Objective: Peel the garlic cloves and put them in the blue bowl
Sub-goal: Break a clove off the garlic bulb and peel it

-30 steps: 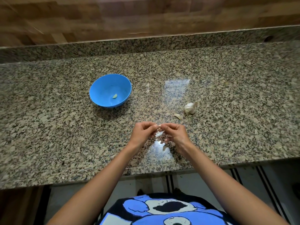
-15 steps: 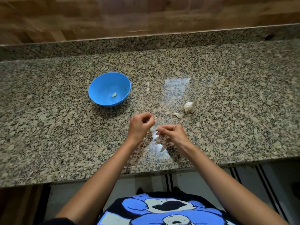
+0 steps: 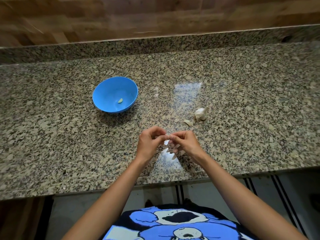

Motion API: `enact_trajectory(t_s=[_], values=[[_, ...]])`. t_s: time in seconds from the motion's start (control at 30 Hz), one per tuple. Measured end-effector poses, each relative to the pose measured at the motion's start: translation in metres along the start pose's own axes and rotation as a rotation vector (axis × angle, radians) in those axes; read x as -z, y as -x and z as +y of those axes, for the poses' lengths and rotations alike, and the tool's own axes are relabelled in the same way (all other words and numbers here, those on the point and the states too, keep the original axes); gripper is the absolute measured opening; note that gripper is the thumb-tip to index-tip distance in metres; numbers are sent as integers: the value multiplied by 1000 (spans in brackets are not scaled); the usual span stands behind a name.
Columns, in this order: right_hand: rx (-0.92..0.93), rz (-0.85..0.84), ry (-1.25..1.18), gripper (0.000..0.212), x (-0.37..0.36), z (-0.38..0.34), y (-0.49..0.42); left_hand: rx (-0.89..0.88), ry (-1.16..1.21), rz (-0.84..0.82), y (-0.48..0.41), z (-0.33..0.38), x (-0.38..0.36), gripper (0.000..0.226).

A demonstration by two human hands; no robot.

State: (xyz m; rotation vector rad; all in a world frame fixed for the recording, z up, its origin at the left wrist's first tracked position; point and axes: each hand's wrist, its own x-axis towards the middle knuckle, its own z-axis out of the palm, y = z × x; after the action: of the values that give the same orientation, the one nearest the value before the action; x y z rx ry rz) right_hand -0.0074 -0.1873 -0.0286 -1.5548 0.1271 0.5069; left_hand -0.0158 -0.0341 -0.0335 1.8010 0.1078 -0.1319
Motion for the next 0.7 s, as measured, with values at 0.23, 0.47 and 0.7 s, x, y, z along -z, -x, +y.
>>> enact_trajectory(t_s=[0.23, 0.47, 0.7], values=[[-8, -77, -40, 14, 1, -7, 4, 249, 295, 12, 3, 4, 2, 9], [-16, 6, -61, 10, -4, -8, 4, 465, 632, 94, 6, 6, 3, 14], [-181, 215, -212, 8, 6, 3, 6, 201, -173, 514, -14, -25, 68, 10]])
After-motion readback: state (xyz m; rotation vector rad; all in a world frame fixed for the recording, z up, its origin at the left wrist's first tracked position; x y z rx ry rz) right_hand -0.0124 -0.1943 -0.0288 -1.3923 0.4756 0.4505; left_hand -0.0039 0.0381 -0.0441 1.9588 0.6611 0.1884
